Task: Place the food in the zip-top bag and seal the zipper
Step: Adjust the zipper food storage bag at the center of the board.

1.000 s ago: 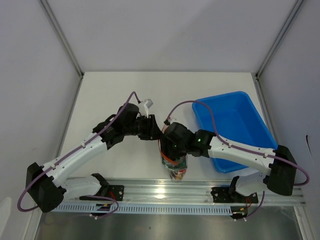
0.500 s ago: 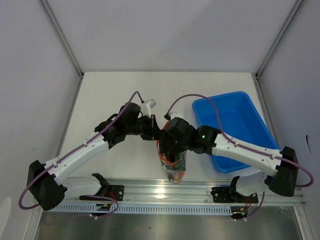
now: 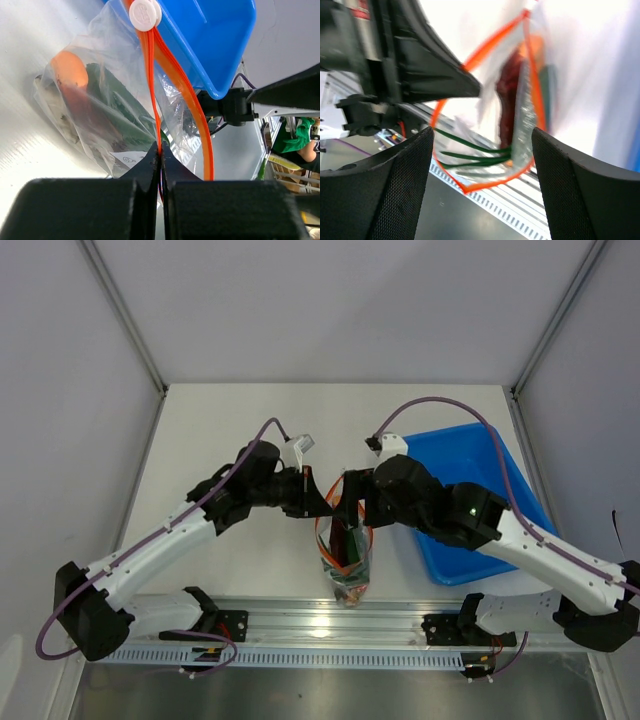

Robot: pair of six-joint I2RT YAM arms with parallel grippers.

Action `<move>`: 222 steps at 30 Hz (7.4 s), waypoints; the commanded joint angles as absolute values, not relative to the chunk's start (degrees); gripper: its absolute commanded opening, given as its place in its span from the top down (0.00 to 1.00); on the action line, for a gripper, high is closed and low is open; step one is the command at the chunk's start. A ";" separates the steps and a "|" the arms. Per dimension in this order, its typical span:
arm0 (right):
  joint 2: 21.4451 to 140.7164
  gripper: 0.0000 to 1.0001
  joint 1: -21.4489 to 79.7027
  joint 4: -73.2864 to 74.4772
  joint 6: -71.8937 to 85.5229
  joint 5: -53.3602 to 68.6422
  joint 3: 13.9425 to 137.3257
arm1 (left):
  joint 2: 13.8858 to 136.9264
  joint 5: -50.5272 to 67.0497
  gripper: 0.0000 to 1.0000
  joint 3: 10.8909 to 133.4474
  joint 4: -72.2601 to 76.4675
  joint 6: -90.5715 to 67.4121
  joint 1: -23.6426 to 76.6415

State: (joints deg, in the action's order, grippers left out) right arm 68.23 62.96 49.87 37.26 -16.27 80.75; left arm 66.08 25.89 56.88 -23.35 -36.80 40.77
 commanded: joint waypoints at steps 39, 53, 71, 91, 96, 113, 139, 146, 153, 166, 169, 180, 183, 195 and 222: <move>63.11 1.00 66.70 34.64 32.25 -0.70 69.34 | 72.49 27.15 0.99 76.97 -33.57 -25.94 41.13; 62.40 0.78 75.06 26.54 43.42 -9.06 64.43 | 79.89 39.10 0.99 74.36 -40.08 -16.97 41.13; 60.48 0.24 68.84 51.21 34.98 -20.83 81.30 | 79.89 43.59 0.99 73.03 -37.88 -14.06 41.13; 57.22 0.35 56.95 46.41 25.66 -6.68 73.83 | 82.62 46.58 0.99 78.05 -39.73 -14.24 41.13; 54.68 0.37 57.65 39.16 24.53 4.14 69.44 | 82.62 46.75 0.99 76.91 -39.11 -14.50 41.13; 67.32 0.78 65.83 32.52 20.13 6.85 69.87 | 82.62 47.72 1.00 75.94 -37.27 -16.96 41.13; 76.99 1.00 72.51 31.73 28.91 -10.37 62.41 | 83.58 46.41 0.99 73.74 -33.84 -20.39 40.96; 76.91 1.00 75.14 31.91 33.48 -11.69 58.19 | 83.32 43.24 0.99 71.72 -31.64 -23.99 39.82; 74.71 0.77 78.84 30.48 31.12 -13.08 63.09 | 82.71 42.63 0.99 71.28 -30.15 -25.13 39.64; 76.12 0.70 77.70 56.07 30.50 -16.79 83.41 | 81.82 43.24 0.99 70.67 -29.89 -24.61 39.73; 74.97 0.70 75.33 54.85 29.71 -14.33 80.16 | 82.18 44.12 0.99 70.14 -28.66 -25.22 39.64; 74.79 0.76 67.85 46.23 26.28 -4.41 71.90 | 81.56 44.21 0.99 68.82 -28.12 -25.58 39.64; 75.76 0.80 67.85 46.41 26.54 -0.98 71.02 | 81.56 43.68 0.99 68.12 -27.34 -26.10 39.73; 75.06 0.90 70.66 45.71 29.00 2.55 65.13 | 82.79 41.49 0.99 65.22 -22.85 -29.53 39.73; 87.02 1.00 81.04 31.46 36.04 -3.76 57.03 | 83.59 40.08 0.99 62.58 -21.36 -29.27 37.00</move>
